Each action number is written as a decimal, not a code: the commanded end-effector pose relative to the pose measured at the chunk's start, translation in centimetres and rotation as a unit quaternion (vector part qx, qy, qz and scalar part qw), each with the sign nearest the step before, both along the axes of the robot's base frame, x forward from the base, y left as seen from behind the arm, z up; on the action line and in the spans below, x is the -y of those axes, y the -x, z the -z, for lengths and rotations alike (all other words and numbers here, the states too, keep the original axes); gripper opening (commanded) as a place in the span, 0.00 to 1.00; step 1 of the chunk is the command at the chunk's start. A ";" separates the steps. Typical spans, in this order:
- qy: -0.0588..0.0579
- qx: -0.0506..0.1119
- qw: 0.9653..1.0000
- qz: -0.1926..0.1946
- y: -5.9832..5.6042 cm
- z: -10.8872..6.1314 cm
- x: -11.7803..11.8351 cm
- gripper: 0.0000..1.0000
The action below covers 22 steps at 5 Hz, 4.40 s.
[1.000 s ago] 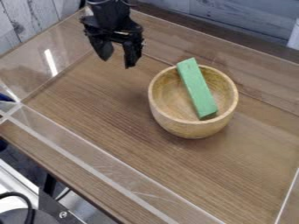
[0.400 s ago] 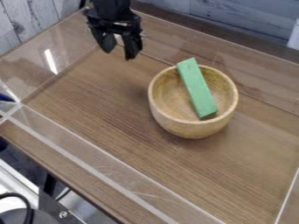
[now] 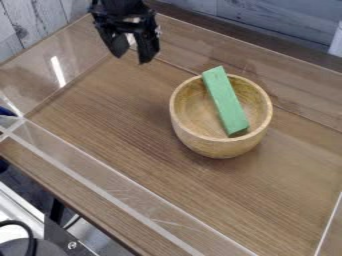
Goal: Put the green block in the brown bowl
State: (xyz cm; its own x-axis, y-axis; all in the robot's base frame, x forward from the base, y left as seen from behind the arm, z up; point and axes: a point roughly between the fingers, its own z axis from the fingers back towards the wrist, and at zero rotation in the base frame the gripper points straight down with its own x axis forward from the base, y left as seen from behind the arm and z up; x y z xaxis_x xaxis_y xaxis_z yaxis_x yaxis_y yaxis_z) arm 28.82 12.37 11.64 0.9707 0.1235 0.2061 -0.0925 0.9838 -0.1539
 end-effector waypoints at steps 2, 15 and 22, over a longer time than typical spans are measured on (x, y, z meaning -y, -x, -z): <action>-0.046 -0.023 0.995 -0.080 -0.4 0.5 0.0 1.00; -0.006 -0.052 0.999 -0.011 -2.2 7.7 -5.8 0.00; -0.014 -0.018 1.000 0.021 -2.9 4.9 -6.0 0.00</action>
